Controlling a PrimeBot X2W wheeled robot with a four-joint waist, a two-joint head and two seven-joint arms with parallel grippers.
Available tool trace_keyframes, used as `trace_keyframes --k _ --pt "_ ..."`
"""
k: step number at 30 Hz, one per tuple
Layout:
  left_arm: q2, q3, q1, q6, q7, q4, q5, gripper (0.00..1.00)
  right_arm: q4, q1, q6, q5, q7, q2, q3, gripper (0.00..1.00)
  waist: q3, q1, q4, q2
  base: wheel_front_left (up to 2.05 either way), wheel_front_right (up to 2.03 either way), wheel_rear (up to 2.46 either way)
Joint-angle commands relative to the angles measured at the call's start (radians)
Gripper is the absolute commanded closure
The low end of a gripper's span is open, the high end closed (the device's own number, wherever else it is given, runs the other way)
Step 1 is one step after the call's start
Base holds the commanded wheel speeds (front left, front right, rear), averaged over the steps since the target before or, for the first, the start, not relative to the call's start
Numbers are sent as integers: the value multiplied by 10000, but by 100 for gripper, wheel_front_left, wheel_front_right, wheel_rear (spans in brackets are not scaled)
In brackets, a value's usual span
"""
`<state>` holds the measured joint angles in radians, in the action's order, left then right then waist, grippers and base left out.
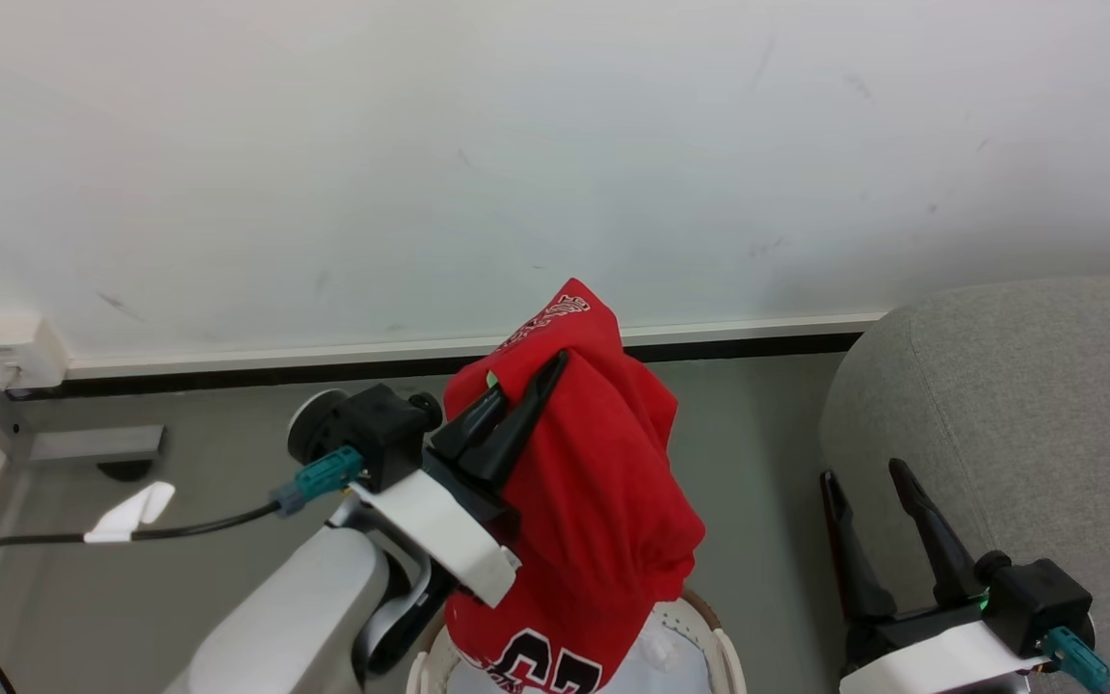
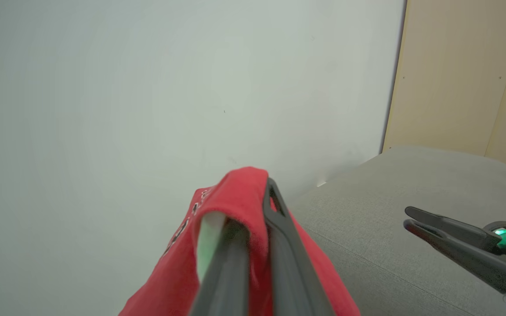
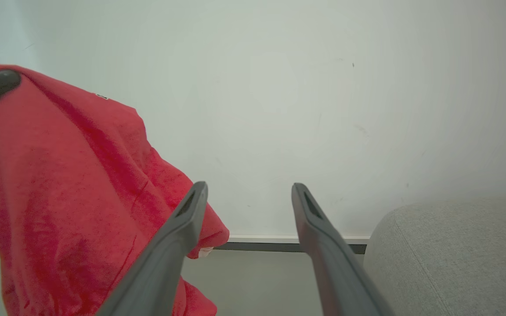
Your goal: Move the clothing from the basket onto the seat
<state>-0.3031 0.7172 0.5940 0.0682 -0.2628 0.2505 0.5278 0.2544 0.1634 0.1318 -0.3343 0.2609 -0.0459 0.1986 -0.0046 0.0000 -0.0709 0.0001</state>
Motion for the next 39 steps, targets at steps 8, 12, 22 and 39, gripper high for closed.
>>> trace_keyframes --k 8,12,22,39 --pt "96 15 114 32 -8 180 157 100 -291 149 -21 -186 21 -144 998 0 93 0 22 -1 0 0 0" --pt "205 115 122 90 -12 263 144 100 -169 423 -21 -736 21 -471 2073 0 66 0 117 -1 0 0 0" --pt "678 726 147 322 -15 633 86 100 1253 2229 -21 -2725 21 -1563 5380 0 -111 0 768 -1 0 0 0" --pt "1525 2059 507 584 40 935 274 100 4224 4104 -23 -4356 16 -1224 7502 0 -338 0 2053 -1 0 0 0"
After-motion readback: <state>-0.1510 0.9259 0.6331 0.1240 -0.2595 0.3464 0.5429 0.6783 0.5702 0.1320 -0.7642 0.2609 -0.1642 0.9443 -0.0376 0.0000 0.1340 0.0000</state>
